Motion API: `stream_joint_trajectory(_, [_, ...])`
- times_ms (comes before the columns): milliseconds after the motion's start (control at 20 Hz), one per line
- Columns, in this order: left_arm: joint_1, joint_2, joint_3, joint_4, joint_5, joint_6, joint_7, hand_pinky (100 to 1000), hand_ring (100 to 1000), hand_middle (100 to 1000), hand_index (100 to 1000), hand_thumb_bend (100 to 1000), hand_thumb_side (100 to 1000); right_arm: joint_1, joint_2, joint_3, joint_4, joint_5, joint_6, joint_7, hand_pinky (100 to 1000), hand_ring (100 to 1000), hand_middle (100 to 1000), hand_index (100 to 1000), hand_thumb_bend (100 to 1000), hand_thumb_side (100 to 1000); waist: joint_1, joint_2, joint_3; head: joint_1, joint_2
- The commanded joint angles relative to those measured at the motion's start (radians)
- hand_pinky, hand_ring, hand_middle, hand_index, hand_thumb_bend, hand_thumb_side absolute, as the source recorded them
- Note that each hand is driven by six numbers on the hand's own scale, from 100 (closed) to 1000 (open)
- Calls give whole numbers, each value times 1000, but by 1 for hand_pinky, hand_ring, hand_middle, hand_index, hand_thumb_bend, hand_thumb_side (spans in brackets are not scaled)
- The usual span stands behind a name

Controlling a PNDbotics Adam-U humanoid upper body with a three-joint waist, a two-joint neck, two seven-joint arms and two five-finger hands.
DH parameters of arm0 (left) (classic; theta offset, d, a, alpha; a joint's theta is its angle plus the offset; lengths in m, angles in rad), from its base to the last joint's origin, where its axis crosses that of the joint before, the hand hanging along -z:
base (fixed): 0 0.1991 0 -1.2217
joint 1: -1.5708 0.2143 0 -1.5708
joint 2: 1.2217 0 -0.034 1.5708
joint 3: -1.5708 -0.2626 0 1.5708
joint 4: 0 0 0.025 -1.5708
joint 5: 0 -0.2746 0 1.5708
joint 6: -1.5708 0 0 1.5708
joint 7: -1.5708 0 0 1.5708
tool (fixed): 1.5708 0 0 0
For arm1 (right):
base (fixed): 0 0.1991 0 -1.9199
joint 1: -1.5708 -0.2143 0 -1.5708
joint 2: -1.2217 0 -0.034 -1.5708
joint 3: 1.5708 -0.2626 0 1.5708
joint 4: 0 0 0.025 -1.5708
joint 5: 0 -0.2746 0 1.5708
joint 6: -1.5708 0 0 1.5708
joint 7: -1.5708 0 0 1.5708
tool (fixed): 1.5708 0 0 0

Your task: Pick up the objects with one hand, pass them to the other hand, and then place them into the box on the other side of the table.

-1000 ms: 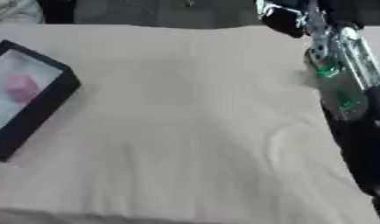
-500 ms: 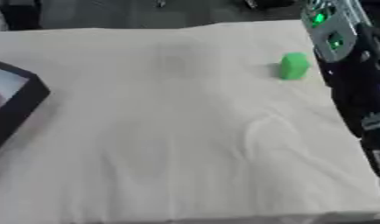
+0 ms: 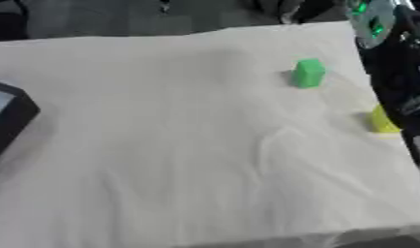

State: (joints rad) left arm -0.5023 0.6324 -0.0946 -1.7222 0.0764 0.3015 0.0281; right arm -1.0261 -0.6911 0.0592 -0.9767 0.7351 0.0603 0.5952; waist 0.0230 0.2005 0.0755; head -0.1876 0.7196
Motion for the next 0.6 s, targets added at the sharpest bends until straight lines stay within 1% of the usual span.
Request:
stream_joint_trajectory(50, [-13,19,4,-10,2,-1,-4,801,758,759,831,227,464,-32,-49,-15,18,16,-26,53,875,869,845,850,342,338,-12,-35,0,-5,-19])
stream_joint_trajectory(150, [-13,19,4,-10,1,-1,-4,801,758,759,831,227,464,-34,-50,-18,23,21,-32,61,875,869,845,850,342,338,-12,-35,0,-6,-20])
stream_joint_trajectory(200, [-14,20,4,-7,0,4,-3,799,753,750,834,208,475,-33,-55,-9,33,28,-39,69,920,941,870,862,351,212,-12,-35,-1,-9,-25])
stream_joint_trajectory(250, [-15,20,3,-5,-1,10,0,798,753,749,833,208,476,-39,-57,6,51,39,-51,80,926,953,872,864,353,183,-11,-35,-2,-10,-26])
stream_joint_trajectory(300, [-15,19,3,-4,-1,15,2,798,753,749,833,208,477,-47,-57,17,69,52,-64,95,927,955,870,865,390,163,-9,-34,-2,-11,-26])
stream_joint_trajectory(350, [-15,18,2,-5,0,18,2,799,753,748,832,206,479,-54,-55,24,84,65,-78,111,927,954,872,865,361,151,-8,-34,-3,-11,-25])
stream_joint_trajectory(500, [-15,15,2,-9,1,21,4,797,749,744,829,205,480,-69,-49,33,111,99,-112,164,917,933,866,863,357,115,-6,-32,-3,-12,-20])
stream_joint_trajectory(600, [-13,9,5,-13,4,19,9,794,747,741,826,208,484,-74,-45,36,114,114,-126,201,915,934,866,861,356,100,-6,-31,-2,-12,-15])
